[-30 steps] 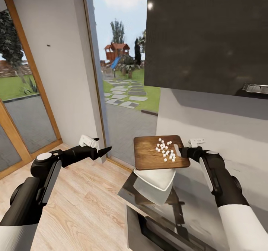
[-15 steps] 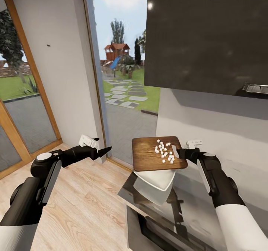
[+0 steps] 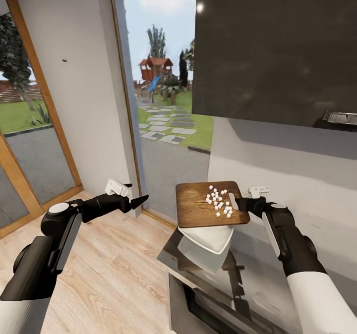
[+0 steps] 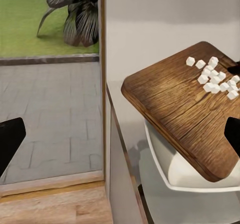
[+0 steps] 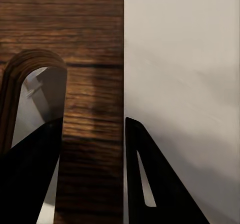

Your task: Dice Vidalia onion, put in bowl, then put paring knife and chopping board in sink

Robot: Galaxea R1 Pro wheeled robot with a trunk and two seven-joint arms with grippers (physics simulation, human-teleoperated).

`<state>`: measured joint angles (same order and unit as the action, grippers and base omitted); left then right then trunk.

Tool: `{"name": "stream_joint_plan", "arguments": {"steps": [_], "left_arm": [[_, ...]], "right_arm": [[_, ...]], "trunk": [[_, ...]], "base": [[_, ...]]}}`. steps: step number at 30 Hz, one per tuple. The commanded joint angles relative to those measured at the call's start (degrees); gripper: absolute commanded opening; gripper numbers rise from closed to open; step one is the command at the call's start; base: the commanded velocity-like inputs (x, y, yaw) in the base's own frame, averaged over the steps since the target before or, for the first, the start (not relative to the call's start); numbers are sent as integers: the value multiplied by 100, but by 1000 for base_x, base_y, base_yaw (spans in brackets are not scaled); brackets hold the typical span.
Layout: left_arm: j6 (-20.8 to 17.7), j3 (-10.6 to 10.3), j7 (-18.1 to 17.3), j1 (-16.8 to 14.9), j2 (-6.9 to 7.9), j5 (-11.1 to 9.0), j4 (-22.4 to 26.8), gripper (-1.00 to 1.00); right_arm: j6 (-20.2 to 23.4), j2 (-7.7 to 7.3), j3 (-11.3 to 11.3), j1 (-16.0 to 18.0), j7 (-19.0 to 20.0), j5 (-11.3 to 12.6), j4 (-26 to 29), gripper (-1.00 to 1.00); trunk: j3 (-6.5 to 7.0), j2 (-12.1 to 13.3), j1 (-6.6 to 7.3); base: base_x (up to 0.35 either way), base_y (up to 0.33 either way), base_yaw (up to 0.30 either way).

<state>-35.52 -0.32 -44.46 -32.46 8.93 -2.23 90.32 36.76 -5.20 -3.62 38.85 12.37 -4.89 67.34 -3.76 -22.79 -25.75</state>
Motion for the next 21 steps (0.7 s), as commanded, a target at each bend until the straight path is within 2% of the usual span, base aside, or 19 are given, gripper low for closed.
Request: {"name": "stream_joint_plan", "arguments": {"steps": [1,7,21], "left_arm": [[-42,-3,-2,-6,3,-23,3,100],[-42,-11,0,-6,3,-23,3,100],[-41,-12,7,-6,-5,-23,3,100]], "right_arm": [[-8,1,-8,5,46,-47,7,-100],[-392,1,-8,4,46,-47,7,-100],[-450,9,-8,3,46,-47,7,-100]], "trunk": [[-14,-14,-4],[-14,-14,-4],[-14,-14,-4]], "base": [[0,0,0],[0,0,0],[0,0,0]]}}
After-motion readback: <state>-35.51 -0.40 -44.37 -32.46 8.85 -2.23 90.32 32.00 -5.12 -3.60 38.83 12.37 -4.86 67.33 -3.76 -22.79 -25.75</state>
